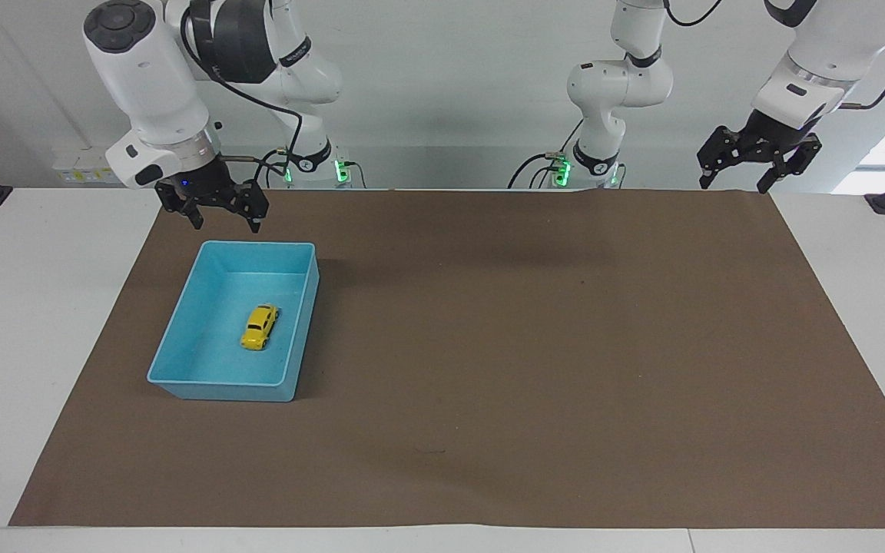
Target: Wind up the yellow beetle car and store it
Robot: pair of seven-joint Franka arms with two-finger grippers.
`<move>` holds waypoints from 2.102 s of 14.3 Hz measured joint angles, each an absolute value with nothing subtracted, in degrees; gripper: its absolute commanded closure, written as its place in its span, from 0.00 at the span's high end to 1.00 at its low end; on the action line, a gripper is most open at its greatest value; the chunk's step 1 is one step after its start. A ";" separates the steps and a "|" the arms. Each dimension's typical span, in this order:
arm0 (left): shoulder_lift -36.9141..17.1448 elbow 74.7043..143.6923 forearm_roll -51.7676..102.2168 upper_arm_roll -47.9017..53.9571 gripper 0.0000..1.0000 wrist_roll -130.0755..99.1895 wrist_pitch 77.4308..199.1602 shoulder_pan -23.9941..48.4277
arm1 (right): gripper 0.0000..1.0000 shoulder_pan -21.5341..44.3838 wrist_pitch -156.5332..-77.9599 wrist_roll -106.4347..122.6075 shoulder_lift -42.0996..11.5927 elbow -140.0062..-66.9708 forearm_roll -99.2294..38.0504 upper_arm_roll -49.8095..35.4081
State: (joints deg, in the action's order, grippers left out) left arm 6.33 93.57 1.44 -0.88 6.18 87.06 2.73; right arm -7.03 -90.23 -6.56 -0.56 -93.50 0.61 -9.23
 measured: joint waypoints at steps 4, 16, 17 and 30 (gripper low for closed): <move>6.33 93.57 1.44 -0.88 1.00 6.18 87.06 2.73 | 1.00 -7.32 -87.65 -5.76 -0.56 -91.18 -1.98 -8.53; 6.33 93.57 1.44 -0.88 1.00 6.18 87.05 2.73 | 1.00 -7.27 -87.77 -4.99 -0.61 -91.18 -1.48 -8.57; 6.33 93.57 1.44 -0.88 1.00 6.18 87.05 2.73 | 1.00 -7.20 -87.97 -4.21 -0.61 -91.17 -1.34 -8.59; 6.33 93.57 1.44 -0.88 1.00 6.18 87.05 2.73 | 1.00 -7.18 -89.26 -2.02 -0.67 -91.18 -1.21 -8.62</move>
